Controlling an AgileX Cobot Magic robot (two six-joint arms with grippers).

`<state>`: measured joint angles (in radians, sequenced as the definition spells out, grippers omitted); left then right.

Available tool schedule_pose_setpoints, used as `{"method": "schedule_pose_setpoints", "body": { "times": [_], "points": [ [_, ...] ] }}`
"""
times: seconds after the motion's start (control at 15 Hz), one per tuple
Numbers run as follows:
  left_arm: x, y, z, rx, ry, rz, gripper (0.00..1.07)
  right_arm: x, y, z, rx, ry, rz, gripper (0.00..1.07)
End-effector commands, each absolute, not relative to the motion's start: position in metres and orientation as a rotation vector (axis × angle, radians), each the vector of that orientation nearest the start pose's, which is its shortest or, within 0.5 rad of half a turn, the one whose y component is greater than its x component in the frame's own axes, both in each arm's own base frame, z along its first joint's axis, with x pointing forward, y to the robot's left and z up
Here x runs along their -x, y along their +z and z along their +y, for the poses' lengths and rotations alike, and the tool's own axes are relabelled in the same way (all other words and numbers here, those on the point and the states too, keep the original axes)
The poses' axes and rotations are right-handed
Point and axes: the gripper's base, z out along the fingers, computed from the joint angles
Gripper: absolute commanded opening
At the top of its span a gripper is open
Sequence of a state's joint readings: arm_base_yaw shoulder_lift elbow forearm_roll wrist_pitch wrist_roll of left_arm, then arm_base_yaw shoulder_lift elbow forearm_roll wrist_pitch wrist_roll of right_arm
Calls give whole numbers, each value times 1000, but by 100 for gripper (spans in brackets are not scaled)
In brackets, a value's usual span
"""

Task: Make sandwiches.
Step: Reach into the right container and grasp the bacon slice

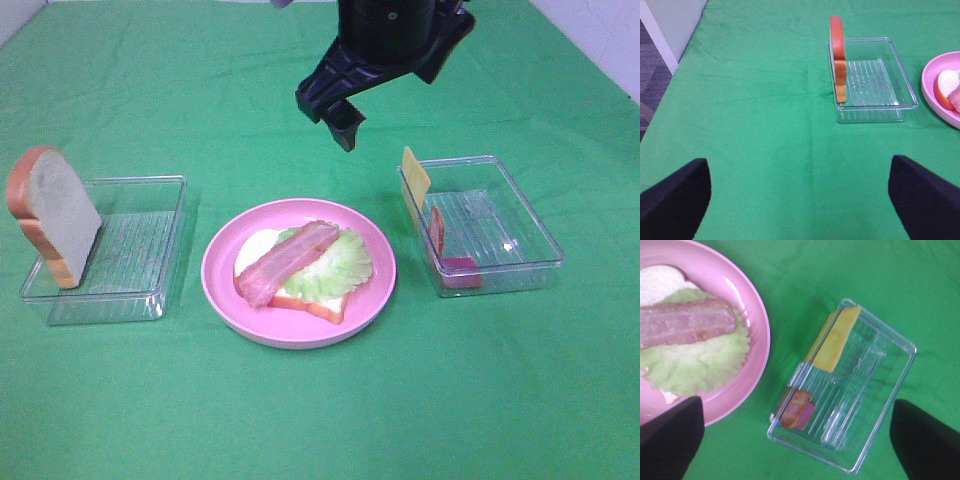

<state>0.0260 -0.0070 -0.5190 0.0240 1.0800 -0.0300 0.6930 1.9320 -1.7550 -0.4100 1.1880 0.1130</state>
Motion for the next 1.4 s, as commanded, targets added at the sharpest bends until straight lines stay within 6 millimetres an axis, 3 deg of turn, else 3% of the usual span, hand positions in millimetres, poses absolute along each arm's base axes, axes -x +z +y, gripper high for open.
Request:
{"method": "schedule_pose_setpoints", "body": {
  "times": [0.07, 0.27, 0.33, 0.4, 0.8, 1.0, 1.4],
  "points": [
    [11, 281, 2, 60, 30, 2023, 89, -352, 291, 206, 741, -282, 2721, 98],
    [11, 281, 2, 60, 30, 2023, 89, -366, 281, 174, 614, -183, 2820, 98],
    [11, 281, 2, 60, 30, 2023, 89, -372, 266, 154, 524, -128, 2881, 98],
    [11, 281, 2, 60, 30, 2023, 89, -372, 256, 146, 500, -121, 2906, 98],
    [11, 281, 2, 60, 30, 2023, 89, -373, 218, 152, 490, -57, 2939, 98],
    [11, 281, 2, 60, 30, 2023, 89, -378, 189, 158, 479, -23, 3008, 98],
    [11, 281, 2, 60, 30, 2023, 89, -381, 178, 160, 480, -25, 3011, 98]
  ]
}}
